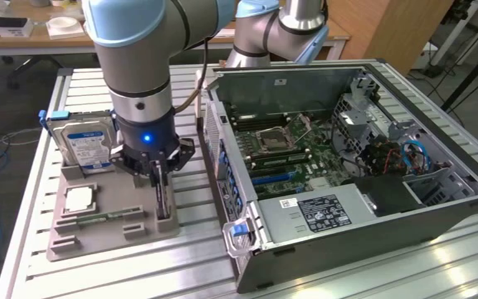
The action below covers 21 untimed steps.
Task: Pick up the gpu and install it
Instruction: 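Pick up the gpu and move the gpu toward the slot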
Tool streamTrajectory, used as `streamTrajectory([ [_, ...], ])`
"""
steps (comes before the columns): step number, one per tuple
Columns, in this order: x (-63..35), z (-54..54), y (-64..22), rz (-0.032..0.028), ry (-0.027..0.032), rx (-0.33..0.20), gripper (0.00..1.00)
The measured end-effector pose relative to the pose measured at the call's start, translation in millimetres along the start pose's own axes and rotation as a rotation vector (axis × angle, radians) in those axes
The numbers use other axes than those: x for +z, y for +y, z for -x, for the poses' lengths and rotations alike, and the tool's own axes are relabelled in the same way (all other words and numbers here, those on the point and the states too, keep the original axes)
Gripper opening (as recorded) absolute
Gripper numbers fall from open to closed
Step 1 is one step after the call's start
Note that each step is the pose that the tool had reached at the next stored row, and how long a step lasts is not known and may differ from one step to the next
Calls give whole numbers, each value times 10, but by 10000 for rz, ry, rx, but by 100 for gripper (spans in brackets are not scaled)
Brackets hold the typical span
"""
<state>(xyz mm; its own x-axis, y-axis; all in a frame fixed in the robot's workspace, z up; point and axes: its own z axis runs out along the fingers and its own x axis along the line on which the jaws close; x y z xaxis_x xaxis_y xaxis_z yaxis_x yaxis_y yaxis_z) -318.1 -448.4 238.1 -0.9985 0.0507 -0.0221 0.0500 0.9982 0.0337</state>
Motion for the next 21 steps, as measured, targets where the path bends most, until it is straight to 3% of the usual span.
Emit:
streamTrajectory([
  [17,1,8,0,3,-2,0,26],
  [21,-97,10,4,9,0,1,26],
])
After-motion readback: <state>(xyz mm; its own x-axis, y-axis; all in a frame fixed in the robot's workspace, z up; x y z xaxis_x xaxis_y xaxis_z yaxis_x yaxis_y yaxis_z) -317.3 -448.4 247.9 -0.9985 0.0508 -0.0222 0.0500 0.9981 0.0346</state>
